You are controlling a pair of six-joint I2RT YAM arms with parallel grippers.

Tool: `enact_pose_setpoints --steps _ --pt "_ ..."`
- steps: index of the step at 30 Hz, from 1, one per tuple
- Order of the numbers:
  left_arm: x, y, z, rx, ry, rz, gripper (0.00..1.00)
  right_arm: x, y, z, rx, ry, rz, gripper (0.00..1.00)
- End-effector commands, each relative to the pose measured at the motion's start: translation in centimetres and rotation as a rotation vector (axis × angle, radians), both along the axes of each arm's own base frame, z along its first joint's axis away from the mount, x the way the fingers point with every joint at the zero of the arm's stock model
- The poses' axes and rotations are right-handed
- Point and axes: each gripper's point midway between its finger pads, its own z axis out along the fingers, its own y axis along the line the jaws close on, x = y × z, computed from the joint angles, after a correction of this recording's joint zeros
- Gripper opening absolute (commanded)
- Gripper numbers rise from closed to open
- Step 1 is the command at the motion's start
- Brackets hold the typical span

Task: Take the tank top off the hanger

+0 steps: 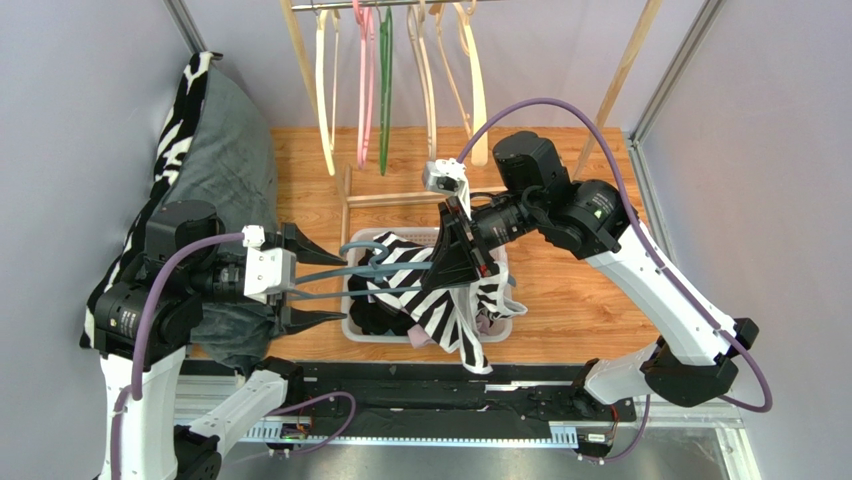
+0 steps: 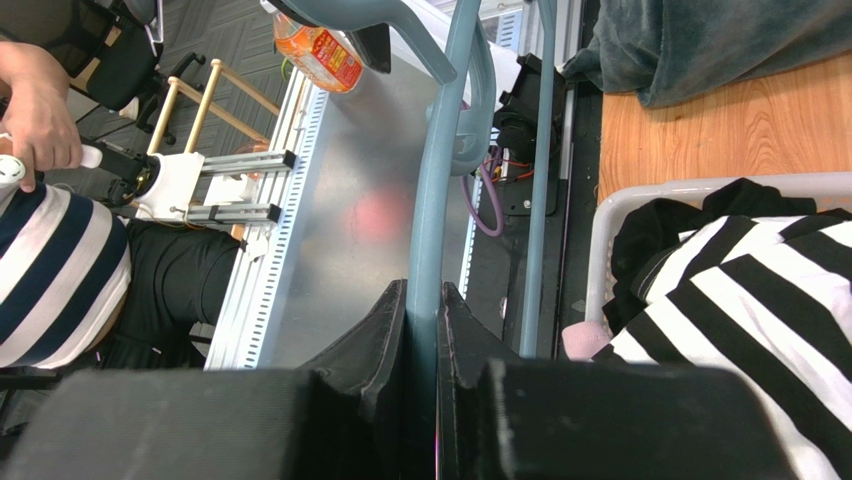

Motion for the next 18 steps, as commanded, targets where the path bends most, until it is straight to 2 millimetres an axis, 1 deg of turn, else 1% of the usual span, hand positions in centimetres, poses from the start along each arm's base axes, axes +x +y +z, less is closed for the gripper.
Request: enact_pose_setpoints --steps 1,2,4,5,7,8,9,10,12,13,15,16,17,18 --pt "0.6 -0.2 -0.2 -0.011 0.044 0.027 0.79 0.2 0.4 2.1 0.061 -0.053 -0.005 0.0" --pt "0.9 -0.4 -0.3 -0.012 0.055 0.023 0.75 0.2 0.5 2.2 0.062 -0.054 -0.003 0.0" --pt "1.0 -0.6 -0.5 -0.01 0.082 0.019 0.71 0.3 0.6 2.2 0.061 -0.053 -0.005 0.0" --pt "1.6 -0.7 -0.5 -0.003 0.091 0.024 0.65 0.5 0.8 2.0 0.055 -0.048 -0.005 0.0" --pt "2.2 -0.8 -0.5 0.005 0.098 0.034 0.59 0.5 0.8 1.9 0.05 -0.043 -0.003 0.0" --pt "2.8 -0.9 -0.3 0.008 0.098 0.041 0.49 0.5 0.9 1.8 0.045 -0.04 -0.003 0.0" --pt "3.0 -0.9 -0.2 0.009 0.096 0.044 0.45 0.6 0.9 1.7 0.043 -0.038 -0.002 0.0" --pt "3.1 -0.9 -0.1 0.009 0.095 0.045 0.37 0.6 1.0 1.5 0.035 -0.031 -0.003 0.0" --pt "3.6 -1.0 0.2 0.009 0.088 0.056 0.3 0.6 1.0 1.4 0.028 -0.03 -0.003 0.0" --pt "3.7 -0.9 0.3 0.01 0.084 0.066 0.22 0.7 1.0 1.1 0.022 -0.031 -0.002 0.0" --pt "4.2 -0.7 0.4 0.016 0.063 0.09 0.13 0.7 0.9 1.0 0.016 -0.033 -0.004 0.0" --pt "4.3 -0.7 0.4 0.016 0.062 0.1 0.02 0.8 0.9 1.0 0.016 -0.036 -0.005 0.0" --pt "4.7 -0.5 0.4 0.02 0.053 0.128 0.0 0.8 0.9 1.0 0.018 -0.04 -0.004 0.0" --pt "4.9 -0.5 0.3 0.021 0.06 0.142 0.0 0.9 0.9 1.1 0.02 -0.048 -0.01 0.0"
